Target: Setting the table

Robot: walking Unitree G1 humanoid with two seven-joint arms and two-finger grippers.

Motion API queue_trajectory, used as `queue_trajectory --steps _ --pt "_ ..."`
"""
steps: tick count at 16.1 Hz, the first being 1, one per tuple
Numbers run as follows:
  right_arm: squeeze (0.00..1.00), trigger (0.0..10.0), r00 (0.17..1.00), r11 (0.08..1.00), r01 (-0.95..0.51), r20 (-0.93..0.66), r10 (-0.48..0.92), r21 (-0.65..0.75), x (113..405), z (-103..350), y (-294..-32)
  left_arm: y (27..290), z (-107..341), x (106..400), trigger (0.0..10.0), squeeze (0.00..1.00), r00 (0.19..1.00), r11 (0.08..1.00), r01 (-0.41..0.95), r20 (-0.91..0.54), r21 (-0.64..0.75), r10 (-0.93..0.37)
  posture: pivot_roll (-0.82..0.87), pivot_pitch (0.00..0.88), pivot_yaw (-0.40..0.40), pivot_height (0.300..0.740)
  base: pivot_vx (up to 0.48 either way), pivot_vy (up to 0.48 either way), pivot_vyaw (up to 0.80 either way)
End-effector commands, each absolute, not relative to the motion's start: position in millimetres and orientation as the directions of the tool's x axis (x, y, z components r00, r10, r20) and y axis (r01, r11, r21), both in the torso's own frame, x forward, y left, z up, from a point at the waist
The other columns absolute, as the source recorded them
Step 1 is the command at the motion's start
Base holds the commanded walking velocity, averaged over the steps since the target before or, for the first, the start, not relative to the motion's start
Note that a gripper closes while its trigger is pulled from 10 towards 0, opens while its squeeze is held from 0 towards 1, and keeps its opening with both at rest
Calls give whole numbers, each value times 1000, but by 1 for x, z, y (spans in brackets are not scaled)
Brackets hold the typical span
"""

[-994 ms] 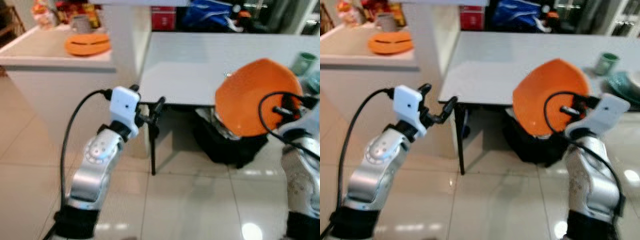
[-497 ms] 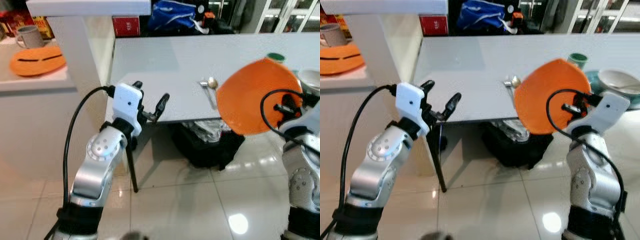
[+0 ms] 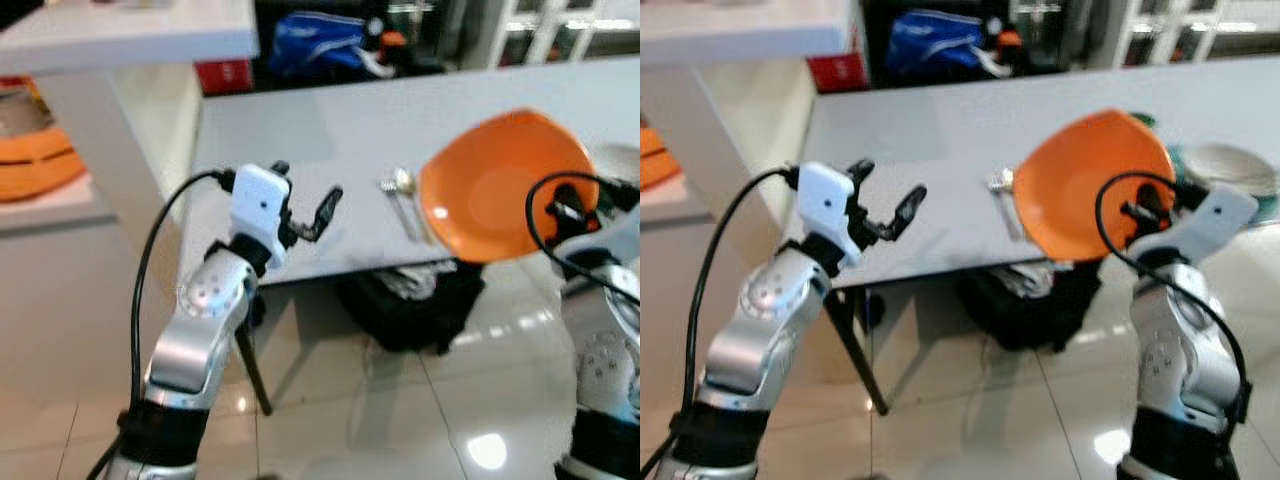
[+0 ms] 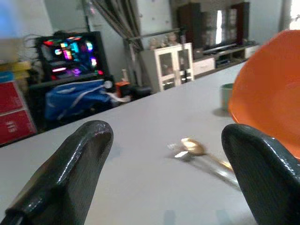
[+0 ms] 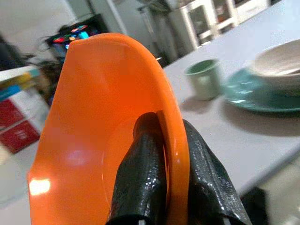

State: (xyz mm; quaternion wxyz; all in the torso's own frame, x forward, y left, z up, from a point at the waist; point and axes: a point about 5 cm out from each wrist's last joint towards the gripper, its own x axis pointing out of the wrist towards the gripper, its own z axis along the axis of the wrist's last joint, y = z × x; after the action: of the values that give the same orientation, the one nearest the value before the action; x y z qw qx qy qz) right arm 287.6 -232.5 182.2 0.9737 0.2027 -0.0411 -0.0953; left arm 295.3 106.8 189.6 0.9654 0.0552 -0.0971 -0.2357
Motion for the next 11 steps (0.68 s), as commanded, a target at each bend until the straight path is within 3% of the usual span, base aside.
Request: queue_trajectory --steps 1,5,11 --pt "0 10000 983 909 107 96 -159 402 290 195 -225 112 191 296 10000 0 875 887 434 163 157 -456 13 0 8 740 390 0 0" --pt "0 10000 977 896 140 88 -194 422 292 196 -228 113 190 294 10000 0 875 886 435 157 161 -458 16 0 5 740 396 0 730" --pt "0 10000 974 887 158 81 -213 435 291 196 -233 109 187 291 10000 0 866 875 455 147 161 -478 6 0 0 740 395 0 0"
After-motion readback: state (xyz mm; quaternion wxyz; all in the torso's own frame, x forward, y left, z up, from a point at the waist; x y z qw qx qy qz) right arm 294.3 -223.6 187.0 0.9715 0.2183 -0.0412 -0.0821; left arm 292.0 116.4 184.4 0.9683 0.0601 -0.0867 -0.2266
